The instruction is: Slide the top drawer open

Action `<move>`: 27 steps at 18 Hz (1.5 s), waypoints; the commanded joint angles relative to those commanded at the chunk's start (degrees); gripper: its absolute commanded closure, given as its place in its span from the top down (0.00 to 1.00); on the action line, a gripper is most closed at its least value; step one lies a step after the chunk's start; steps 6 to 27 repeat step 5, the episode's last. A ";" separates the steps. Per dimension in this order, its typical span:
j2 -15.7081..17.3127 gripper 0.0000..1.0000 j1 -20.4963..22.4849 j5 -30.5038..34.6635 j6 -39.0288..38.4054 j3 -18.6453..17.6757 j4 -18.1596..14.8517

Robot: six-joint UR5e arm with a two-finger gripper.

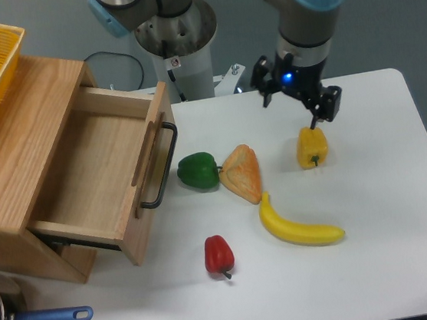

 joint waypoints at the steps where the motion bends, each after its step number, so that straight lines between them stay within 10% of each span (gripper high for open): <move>1: -0.26 1.00 0.88 0.18 2.72 0.00 0.09; 27: -1.32 1.00 3.17 -0.08 10.56 0.00 0.53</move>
